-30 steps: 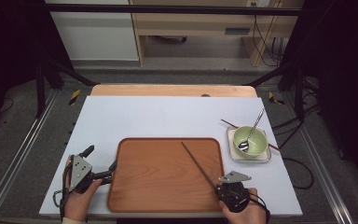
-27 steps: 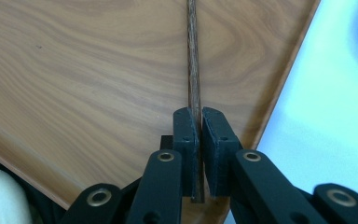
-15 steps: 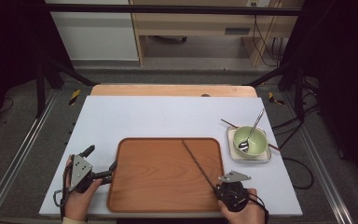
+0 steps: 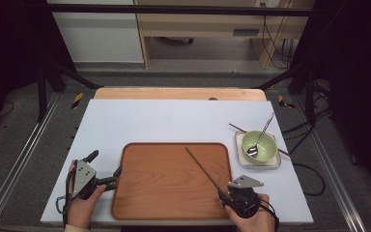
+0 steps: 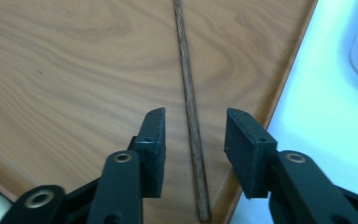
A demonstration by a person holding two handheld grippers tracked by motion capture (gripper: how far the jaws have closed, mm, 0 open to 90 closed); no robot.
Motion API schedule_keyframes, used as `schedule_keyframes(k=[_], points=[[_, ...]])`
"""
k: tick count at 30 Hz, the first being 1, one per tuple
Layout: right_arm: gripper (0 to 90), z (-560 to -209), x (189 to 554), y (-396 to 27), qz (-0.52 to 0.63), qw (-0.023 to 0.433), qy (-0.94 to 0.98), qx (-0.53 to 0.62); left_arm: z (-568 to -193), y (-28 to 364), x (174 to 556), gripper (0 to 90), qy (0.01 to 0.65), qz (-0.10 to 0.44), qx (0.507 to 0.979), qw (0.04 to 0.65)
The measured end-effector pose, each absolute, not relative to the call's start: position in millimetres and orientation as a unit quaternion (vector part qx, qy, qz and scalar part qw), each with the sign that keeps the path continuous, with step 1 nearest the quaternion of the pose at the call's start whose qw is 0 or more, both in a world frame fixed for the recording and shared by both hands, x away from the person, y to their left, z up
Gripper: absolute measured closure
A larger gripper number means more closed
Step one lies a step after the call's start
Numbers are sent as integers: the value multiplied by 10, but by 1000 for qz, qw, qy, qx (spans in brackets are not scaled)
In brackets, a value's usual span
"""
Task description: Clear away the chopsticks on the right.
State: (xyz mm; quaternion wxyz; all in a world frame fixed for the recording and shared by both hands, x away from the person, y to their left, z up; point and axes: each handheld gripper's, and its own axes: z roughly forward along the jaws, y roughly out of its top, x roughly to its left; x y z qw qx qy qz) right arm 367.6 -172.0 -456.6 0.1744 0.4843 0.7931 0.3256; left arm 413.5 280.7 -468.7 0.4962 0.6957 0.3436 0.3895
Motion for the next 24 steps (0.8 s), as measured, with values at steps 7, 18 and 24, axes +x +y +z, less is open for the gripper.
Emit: schedule_keyframes(k=[7,18,24], points=[[376,-4474,3674,-1788,374,198,771,476,-4675,2810,4124,44,341,393,695,497],[233,-4145,3682,-2140,428,301,718,459,-4682,2821,4119,43,344,395,694,494],[154,-3864,3736,-2541,431,361,695,448,-4686,2822,4121,43,344,395,695,493]])
